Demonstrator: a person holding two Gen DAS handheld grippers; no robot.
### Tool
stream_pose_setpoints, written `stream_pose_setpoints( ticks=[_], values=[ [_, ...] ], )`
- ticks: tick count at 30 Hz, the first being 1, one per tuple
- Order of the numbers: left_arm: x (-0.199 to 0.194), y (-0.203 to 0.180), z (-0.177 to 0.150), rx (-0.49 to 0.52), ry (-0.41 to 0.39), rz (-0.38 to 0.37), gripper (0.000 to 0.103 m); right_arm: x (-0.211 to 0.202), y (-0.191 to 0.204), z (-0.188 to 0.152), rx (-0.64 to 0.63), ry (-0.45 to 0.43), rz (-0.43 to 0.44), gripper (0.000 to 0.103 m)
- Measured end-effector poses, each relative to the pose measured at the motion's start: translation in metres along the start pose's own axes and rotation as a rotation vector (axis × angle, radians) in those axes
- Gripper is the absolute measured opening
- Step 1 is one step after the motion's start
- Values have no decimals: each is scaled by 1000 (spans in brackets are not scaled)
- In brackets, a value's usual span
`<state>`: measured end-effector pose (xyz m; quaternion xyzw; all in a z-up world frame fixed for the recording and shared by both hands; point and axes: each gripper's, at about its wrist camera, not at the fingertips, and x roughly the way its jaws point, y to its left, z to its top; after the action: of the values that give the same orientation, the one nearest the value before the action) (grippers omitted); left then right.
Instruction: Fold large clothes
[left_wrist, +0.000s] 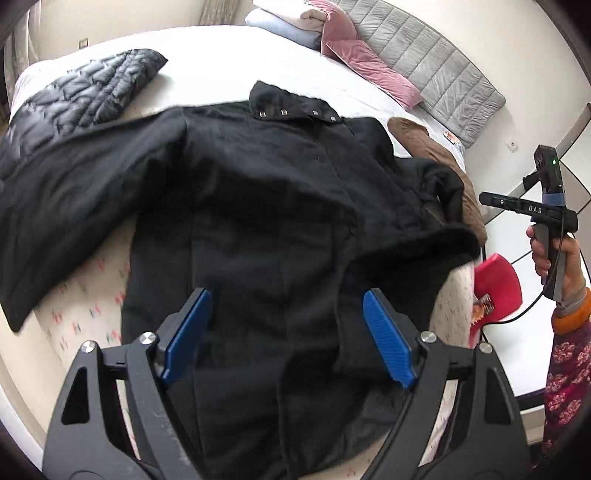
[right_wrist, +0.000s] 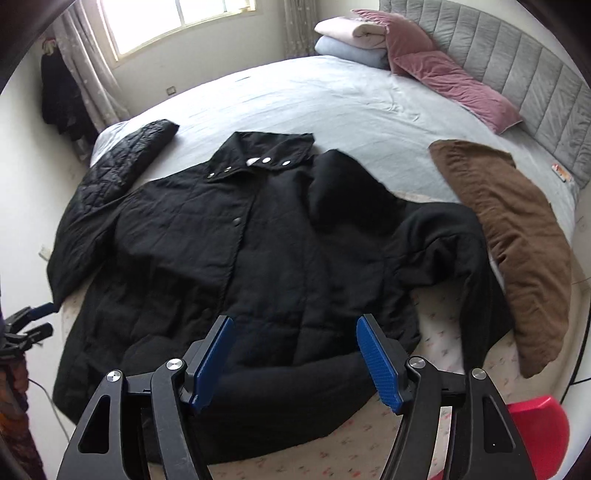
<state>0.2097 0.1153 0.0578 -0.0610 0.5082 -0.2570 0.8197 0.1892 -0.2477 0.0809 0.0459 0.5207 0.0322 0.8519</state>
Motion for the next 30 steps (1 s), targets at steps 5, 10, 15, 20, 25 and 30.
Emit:
stream_pose_setpoints(
  ticks=[5, 10, 15, 20, 25, 30],
  values=[
    [-14, 0, -49, -10, -14, -10, 84, -4, 62, -34, -107, 26, 72, 71],
    [-42, 23, -82, -57, -76, 75, 84, 12, 108, -48, -181, 12, -26, 71],
    [-67, 64, -105, -152, -102, 179, 84, 31, 111, -54, -205, -15, -224, 7],
    [-73, 103, -129, -228, -87, 205, 84, -16, 69, -77, -146, -36, -190, 7],
    [-62, 119, -141, -254, -52, 171, 84, -64, 22, -142, -138, -3, -193, 7],
    [-49, 118, -147, -229, -15, 153, 84, -66, -27, -229, -132, 271, -123, 21]
  ],
)
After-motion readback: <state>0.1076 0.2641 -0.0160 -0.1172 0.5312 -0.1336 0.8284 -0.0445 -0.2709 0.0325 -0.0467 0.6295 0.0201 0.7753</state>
